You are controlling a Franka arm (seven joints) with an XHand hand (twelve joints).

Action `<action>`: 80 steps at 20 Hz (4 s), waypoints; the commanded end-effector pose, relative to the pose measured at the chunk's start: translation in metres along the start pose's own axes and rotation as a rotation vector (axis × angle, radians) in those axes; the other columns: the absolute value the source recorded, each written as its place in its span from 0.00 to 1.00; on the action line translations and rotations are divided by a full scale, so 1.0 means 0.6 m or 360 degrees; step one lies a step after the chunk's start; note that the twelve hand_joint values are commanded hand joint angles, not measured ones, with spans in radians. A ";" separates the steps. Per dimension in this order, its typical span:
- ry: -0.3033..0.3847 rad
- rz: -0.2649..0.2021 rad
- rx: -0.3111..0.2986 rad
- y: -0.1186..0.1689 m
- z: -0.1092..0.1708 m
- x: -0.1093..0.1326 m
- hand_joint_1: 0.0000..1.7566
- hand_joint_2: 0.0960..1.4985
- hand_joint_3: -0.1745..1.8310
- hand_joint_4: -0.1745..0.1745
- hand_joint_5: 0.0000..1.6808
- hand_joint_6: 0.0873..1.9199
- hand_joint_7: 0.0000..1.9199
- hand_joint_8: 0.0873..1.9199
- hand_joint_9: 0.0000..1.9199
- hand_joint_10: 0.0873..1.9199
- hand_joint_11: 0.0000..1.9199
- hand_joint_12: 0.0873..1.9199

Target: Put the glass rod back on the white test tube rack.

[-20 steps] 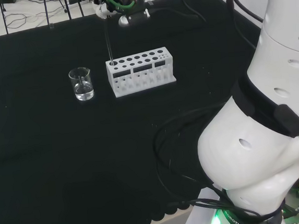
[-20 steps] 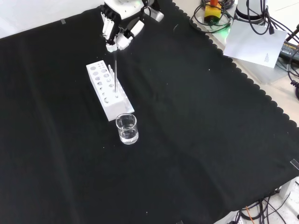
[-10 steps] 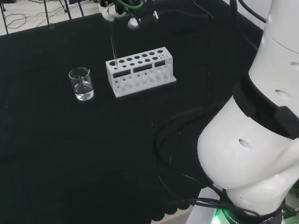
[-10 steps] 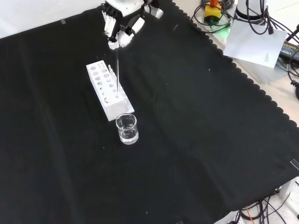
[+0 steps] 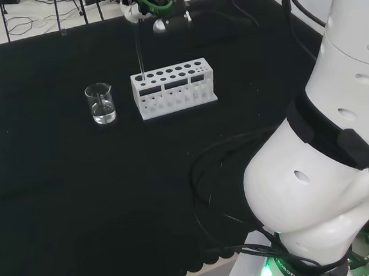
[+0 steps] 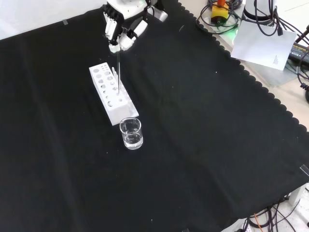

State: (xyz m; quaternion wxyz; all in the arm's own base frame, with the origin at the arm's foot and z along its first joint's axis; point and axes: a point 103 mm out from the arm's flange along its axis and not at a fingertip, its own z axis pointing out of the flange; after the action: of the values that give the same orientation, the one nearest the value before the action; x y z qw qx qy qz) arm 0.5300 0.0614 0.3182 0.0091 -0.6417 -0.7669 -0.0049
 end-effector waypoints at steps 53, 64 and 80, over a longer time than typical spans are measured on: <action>-0.0096 -0.0032 0.0238 0.041 0.129 -0.028 0.77 0.70 0.00 0.00 0.62 0.33 0.68 0.32 0.88 0.45 0.92 0.42; -0.0118 -0.0046 0.0381 0.039 0.130 -0.034 0.87 0.54 0.00 0.00 0.12 0.25 0.28 0.42 0.91 0.46 1.00 0.50; -0.0083 0.0001 0.0294 0.024 0.090 -0.066 0.87 0.55 0.00 0.00 0.14 0.22 0.28 0.42 0.90 0.48 0.99 0.50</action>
State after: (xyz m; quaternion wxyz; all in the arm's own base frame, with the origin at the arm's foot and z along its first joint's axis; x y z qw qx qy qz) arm 0.5521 0.0316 0.2574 0.0476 -0.6359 -0.7650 0.0902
